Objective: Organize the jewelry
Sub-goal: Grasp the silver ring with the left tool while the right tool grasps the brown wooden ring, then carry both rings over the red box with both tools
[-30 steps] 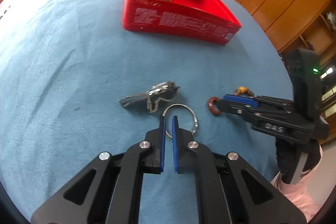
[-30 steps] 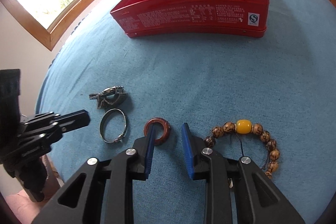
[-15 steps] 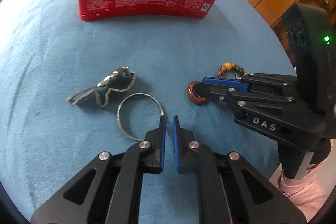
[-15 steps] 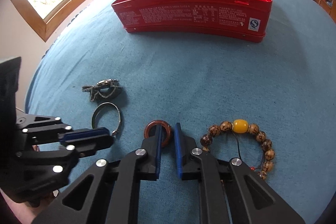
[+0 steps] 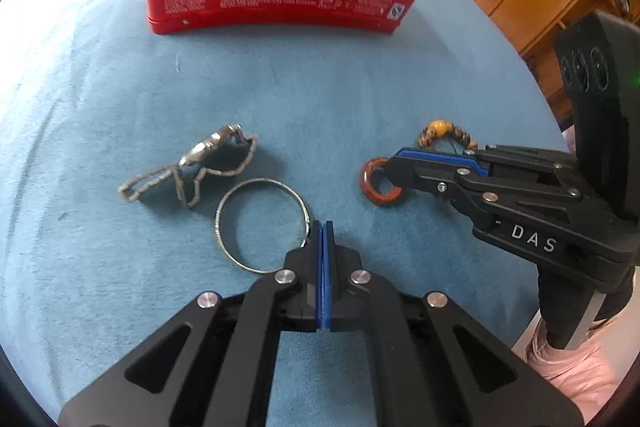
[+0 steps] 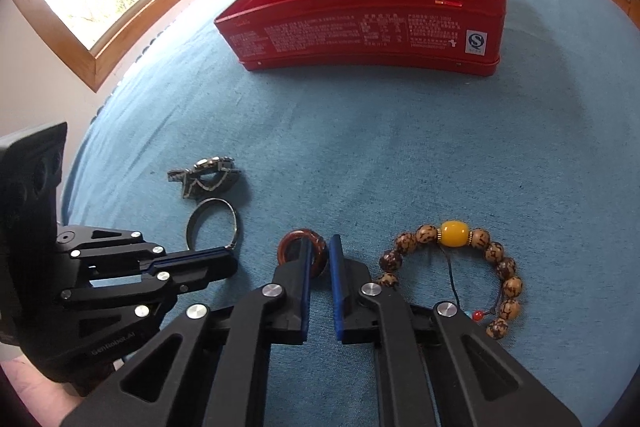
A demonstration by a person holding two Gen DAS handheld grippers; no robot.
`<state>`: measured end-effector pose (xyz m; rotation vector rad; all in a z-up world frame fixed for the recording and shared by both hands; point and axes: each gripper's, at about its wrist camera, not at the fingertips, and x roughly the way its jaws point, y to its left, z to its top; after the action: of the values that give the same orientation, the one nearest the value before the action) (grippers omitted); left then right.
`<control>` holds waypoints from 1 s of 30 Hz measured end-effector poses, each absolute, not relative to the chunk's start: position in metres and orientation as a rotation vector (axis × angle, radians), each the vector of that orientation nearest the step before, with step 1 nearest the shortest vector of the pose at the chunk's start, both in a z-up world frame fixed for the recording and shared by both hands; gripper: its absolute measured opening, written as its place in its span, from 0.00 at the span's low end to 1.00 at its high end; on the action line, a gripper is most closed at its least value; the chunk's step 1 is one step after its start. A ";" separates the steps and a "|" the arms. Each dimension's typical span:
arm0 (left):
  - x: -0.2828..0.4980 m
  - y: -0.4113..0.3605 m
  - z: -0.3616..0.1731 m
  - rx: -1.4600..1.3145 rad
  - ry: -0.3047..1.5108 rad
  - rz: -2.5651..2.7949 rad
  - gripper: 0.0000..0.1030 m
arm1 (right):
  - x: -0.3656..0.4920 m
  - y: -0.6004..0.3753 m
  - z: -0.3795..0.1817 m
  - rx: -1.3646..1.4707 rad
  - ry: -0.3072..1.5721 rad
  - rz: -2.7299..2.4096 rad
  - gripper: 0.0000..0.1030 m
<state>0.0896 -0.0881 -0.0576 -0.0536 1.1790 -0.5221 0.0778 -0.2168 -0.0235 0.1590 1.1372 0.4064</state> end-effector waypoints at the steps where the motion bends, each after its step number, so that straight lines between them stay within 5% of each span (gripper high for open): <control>1: 0.089 -0.086 -0.055 -0.056 1.172 -0.523 0.00 | 0.079 -0.219 -0.022 0.158 1.135 0.405 0.07; 30: 0.106 -0.102 -0.062 -0.008 1.215 -0.536 0.00 | 0.082 -0.225 -0.027 0.192 1.150 0.415 0.07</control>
<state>0.1056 -0.1020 -0.0623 -0.0078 1.2148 -0.5361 0.0817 -0.2251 -0.0266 0.1919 1.1500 0.4151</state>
